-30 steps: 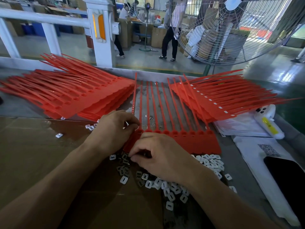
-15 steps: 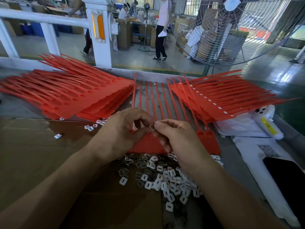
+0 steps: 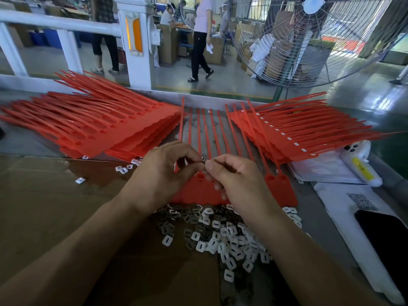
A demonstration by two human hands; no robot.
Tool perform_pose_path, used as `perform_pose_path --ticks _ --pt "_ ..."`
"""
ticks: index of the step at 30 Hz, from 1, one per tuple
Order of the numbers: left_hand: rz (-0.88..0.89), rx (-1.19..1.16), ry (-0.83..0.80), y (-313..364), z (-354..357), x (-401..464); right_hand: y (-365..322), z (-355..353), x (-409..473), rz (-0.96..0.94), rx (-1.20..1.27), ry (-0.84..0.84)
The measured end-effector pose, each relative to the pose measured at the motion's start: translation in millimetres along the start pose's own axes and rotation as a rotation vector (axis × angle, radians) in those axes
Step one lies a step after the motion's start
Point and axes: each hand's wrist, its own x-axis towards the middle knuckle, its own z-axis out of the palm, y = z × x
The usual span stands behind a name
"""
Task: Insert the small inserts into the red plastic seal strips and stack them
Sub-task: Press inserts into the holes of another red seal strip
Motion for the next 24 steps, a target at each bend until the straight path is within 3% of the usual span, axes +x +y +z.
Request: perform_pose_path --ticks 10,16,24 --pt "0.036 0.058 -0.060 0.9 0.3 0.8 -0.2 -1.7 2.2 0.051 -0.029 -0.017" --pt "-0.096 0.215 -0.082 -2.9 5.1 2.5 -1.8 -3.5 5.4 0.047 0.014 0.164" --pt "-0.184 0.396 -0.188 -3.7 11.6 7.2 1.5 -6.1 7.2 0.046 -0.011 0.170"
